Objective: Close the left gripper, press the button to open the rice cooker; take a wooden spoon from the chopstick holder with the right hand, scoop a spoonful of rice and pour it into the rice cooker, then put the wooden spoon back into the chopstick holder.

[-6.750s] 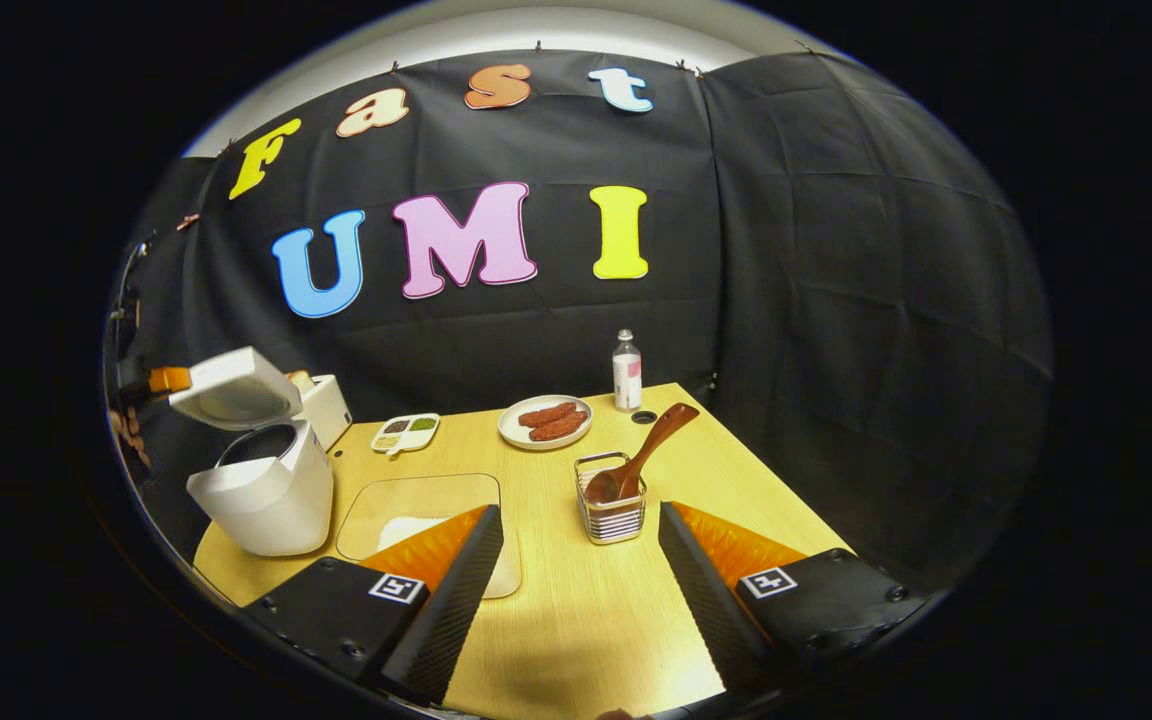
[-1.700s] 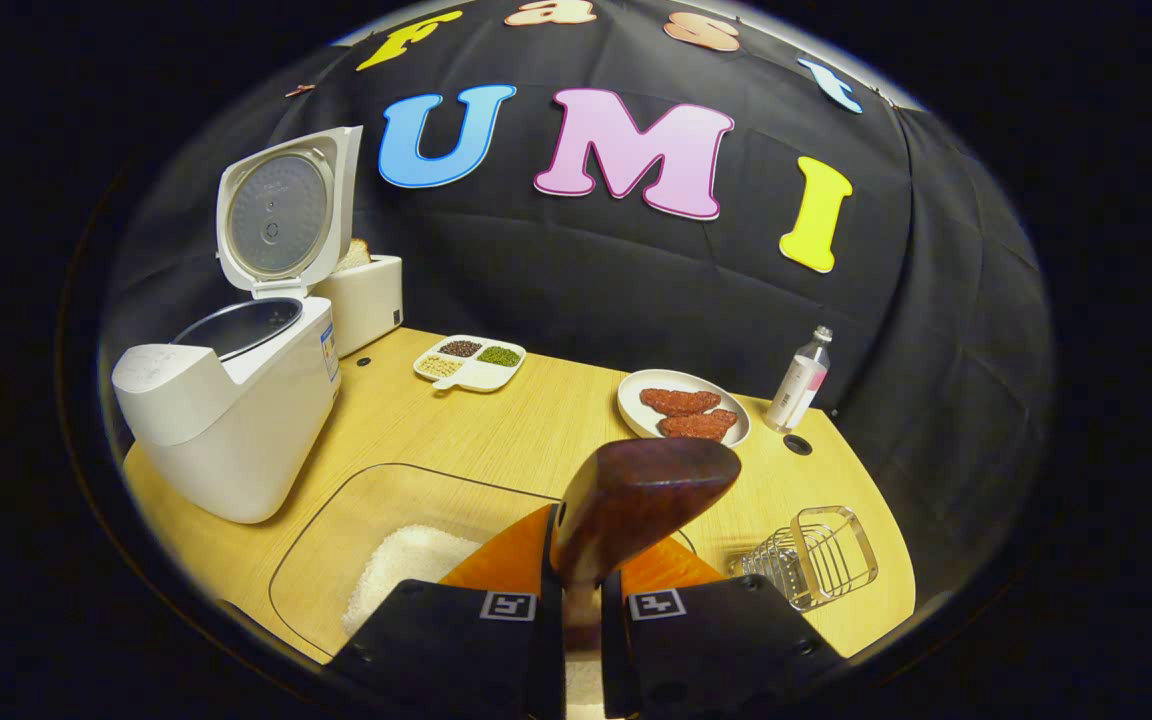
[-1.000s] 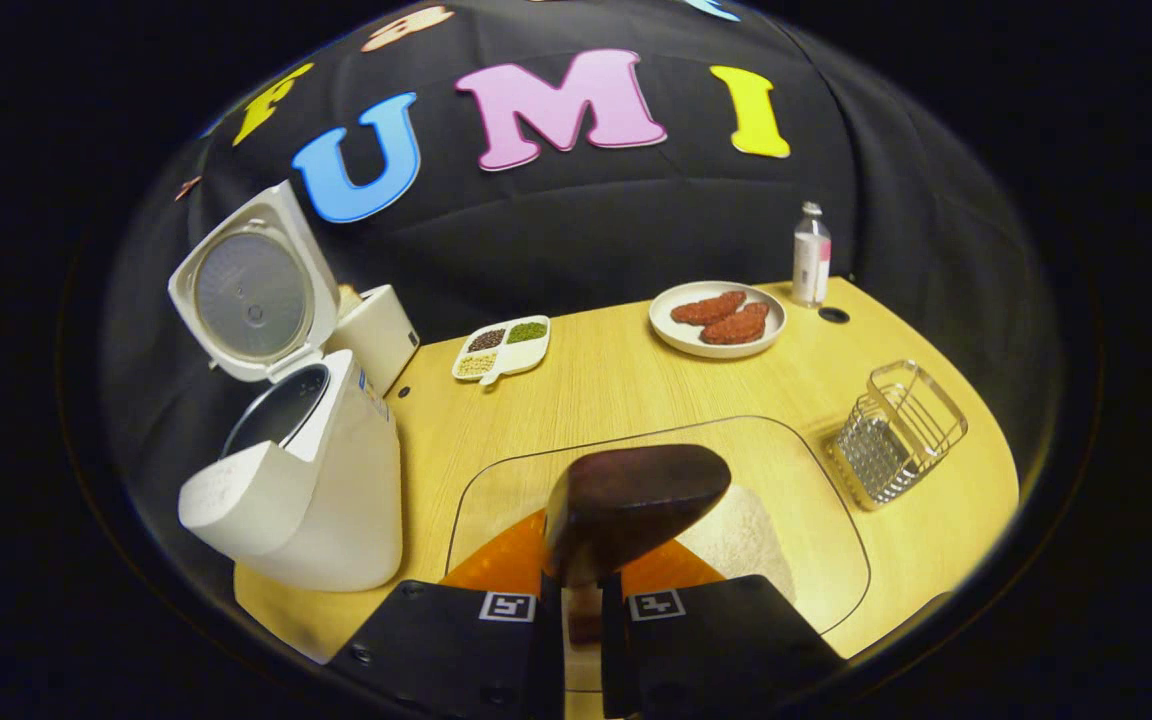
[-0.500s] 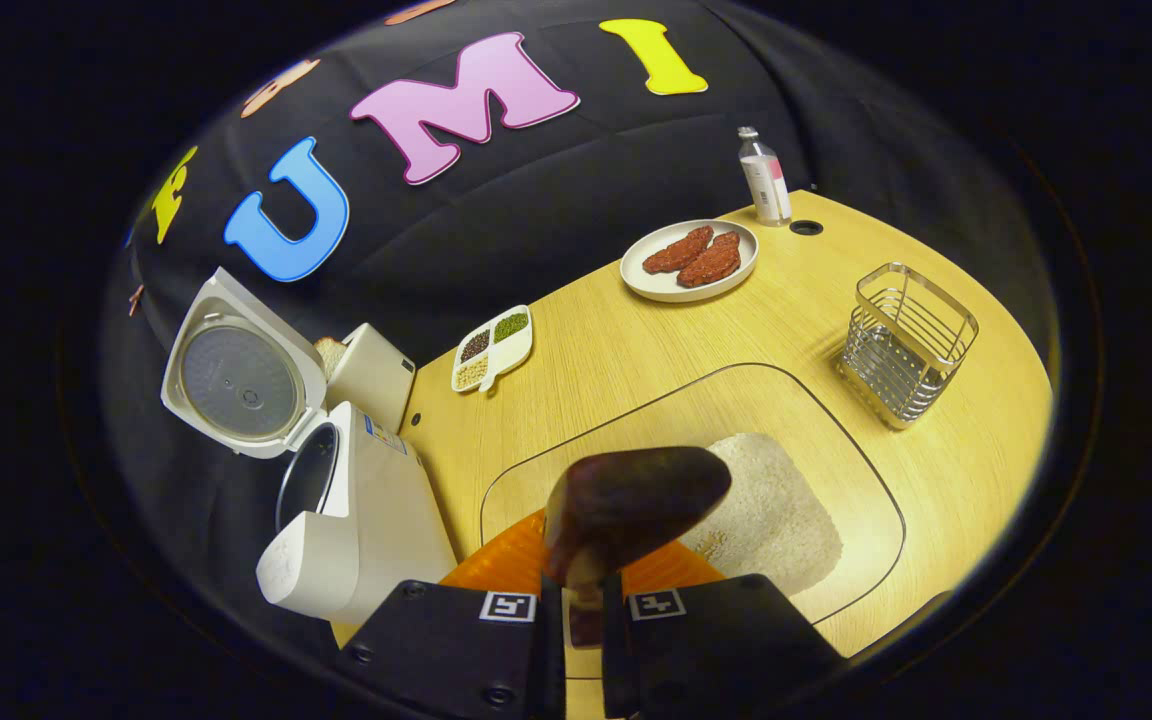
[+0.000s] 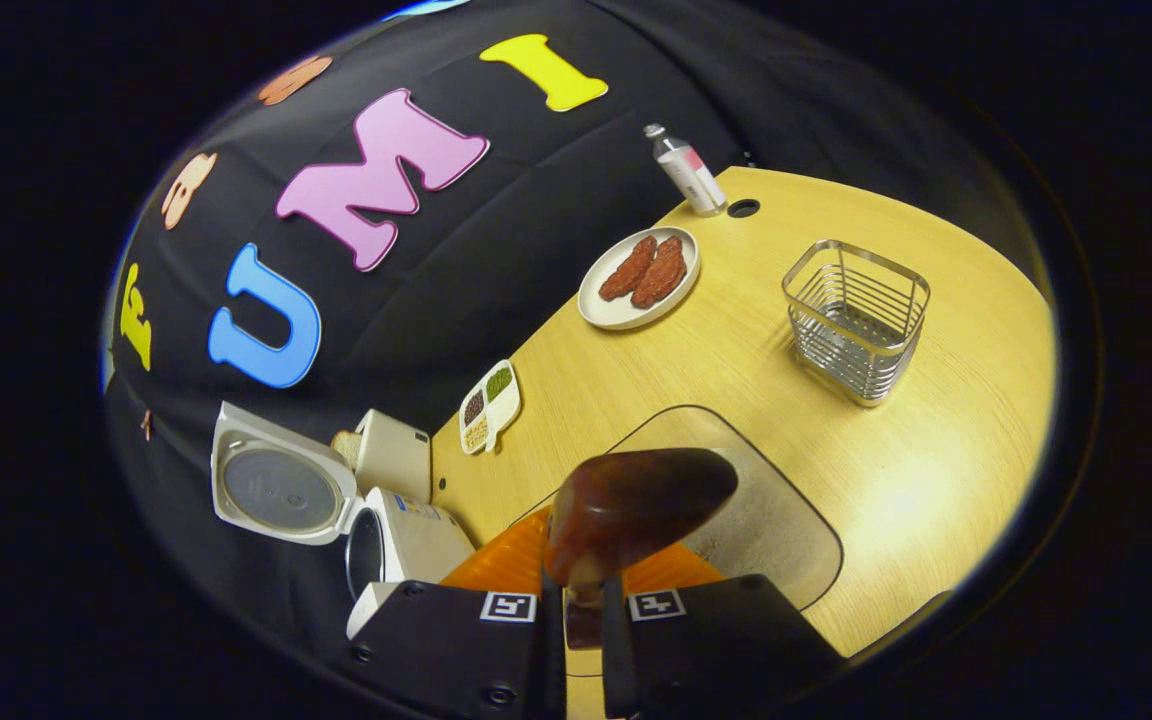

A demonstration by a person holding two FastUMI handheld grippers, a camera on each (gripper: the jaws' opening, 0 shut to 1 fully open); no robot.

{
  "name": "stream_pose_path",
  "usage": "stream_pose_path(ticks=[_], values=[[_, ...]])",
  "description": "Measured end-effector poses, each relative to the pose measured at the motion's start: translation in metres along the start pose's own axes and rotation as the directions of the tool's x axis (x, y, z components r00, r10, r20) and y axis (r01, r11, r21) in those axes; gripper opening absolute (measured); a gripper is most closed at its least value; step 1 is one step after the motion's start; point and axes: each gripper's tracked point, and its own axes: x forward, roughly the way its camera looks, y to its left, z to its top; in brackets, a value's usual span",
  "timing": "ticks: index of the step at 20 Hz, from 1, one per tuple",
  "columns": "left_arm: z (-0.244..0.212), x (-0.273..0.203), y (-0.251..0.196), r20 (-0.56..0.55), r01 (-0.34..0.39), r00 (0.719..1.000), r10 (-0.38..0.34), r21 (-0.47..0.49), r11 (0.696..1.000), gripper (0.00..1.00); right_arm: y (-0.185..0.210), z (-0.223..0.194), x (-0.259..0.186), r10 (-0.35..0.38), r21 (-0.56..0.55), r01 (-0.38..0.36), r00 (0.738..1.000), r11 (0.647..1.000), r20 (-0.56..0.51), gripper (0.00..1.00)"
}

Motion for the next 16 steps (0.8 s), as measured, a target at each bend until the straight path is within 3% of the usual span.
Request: stream_pose_path(ticks=[5,13,16], values=[[0.0,-0.004,-0.003,0.005,0.013,1.0,-0.013,0.014,1.0,0.95,0.013,0.017,-0.01,0.035,0.125,-0.036,0.999,0.992,0.013,0.19],[0.01,-0.016,0.001,0.048,0.015,0.999,-0.017,0.053,0.998,0.96,0.072,0.046,-0.033,0.153,0.221,-0.158,0.987,0.963,0.041,0.19],[0.012,-0.02,0.002,0.073,0.021,0.997,-0.028,0.093,0.995,0.95,0.096,0.048,-0.035,0.161,0.206,-0.169,0.985,0.964,0.054,0.19]])
